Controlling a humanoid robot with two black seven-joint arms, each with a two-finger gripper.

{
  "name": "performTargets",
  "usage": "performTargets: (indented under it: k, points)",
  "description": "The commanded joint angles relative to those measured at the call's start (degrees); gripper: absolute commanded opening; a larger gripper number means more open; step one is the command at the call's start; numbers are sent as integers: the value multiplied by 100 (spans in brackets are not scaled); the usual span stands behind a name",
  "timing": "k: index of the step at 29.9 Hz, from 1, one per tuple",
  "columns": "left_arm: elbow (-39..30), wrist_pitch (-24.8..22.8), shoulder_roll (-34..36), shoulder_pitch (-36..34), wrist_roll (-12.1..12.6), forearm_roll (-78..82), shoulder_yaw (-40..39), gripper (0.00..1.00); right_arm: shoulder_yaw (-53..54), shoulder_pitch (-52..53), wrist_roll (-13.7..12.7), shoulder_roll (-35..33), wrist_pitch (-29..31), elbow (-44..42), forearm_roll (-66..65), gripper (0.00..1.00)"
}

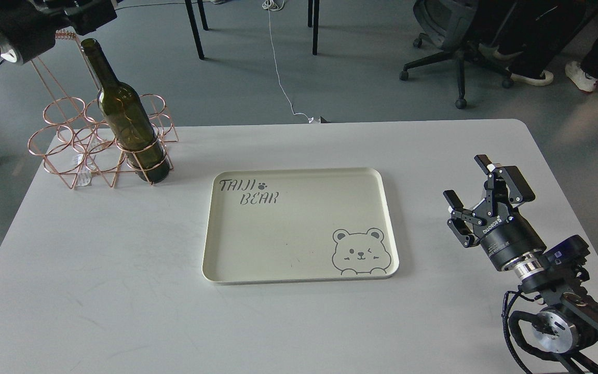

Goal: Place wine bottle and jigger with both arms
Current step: 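Open the left gripper and withdraw it from the bottle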

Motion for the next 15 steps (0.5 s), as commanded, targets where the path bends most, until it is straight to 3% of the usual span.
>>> performTargets:
  k: [1,3,6,15]
  points:
    - [-765,-225,107,-92,-1,-1949,4,98,127,0,0,84,-11,8,20,99]
    - [-1397,-182,89,13,-1,-3214,48,98,162,35,0,189,-20,-9,20,99]
    - [-2075,-173,-86,740,-1,-4544,-22,98,163,62,0,277,-55,-9,29,99]
    - [-2640,-138,-1825,3465,4,-4777,-1102,98,215,44,0,470,-353,-80,38,99]
